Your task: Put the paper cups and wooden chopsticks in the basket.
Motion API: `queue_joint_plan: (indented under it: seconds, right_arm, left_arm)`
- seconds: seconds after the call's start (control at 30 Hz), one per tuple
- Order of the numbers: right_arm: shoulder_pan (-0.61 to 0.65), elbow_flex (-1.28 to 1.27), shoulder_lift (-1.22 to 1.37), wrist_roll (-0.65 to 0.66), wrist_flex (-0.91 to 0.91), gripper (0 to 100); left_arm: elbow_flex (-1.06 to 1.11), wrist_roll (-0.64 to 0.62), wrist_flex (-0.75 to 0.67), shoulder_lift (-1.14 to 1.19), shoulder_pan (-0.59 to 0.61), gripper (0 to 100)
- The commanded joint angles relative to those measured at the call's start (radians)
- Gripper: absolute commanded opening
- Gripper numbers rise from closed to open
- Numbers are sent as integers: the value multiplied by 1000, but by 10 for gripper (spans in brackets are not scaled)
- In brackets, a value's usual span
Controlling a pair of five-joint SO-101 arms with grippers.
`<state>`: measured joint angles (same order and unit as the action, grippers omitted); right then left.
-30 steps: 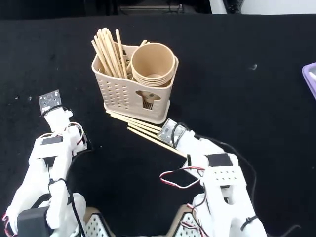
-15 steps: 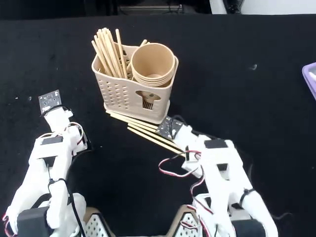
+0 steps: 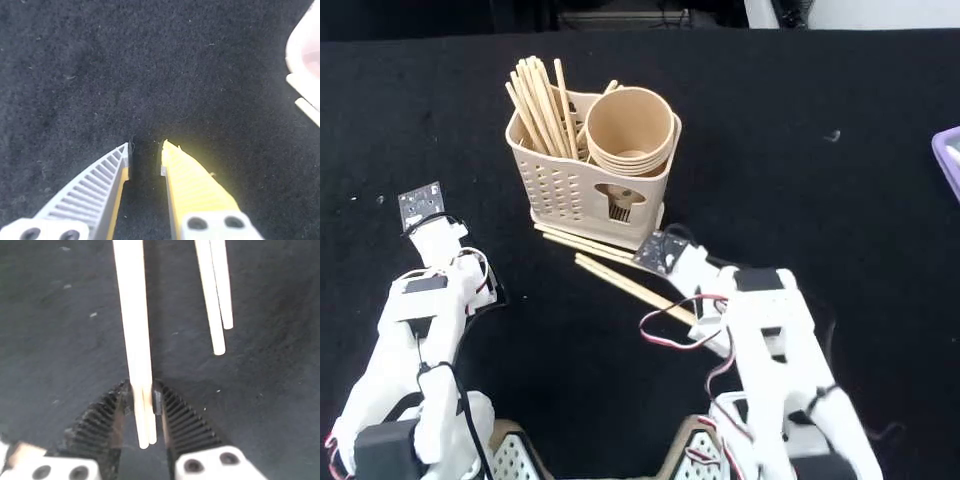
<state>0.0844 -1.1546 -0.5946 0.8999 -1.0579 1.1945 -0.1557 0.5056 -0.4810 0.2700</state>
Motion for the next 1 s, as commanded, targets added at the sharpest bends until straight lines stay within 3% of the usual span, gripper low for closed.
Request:
queue_joint_plan:
  seconds: [0.0,0.17,0.4,0.53,0.63,0.8,0.97]
  right_arm:
    - [46,51,-183,11,-137,11]
    - [21,48,-314,61,-199,11]
    - [-232,50,-349,235,-219,11]
    - [-265,10,-348,273,-210,11]
    - [-284,-48,-343,278,-114,11]
    - [-440,-140,-341,287,98,11]
    - [-511,-216,-341,359,130,11]
  left_arm:
    - [-58,9,-14,2,-10,116]
    - [-58,9,-14,2,-8,116]
    - [-58,9,-14,2,-7,116]
    - [-58,9,-14,2,-12,116]
    - [-56,9,-14,2,-8,116]
    - [-54,9,-14,2,-7,116]
    - [-56,9,-14,2,-10,116]
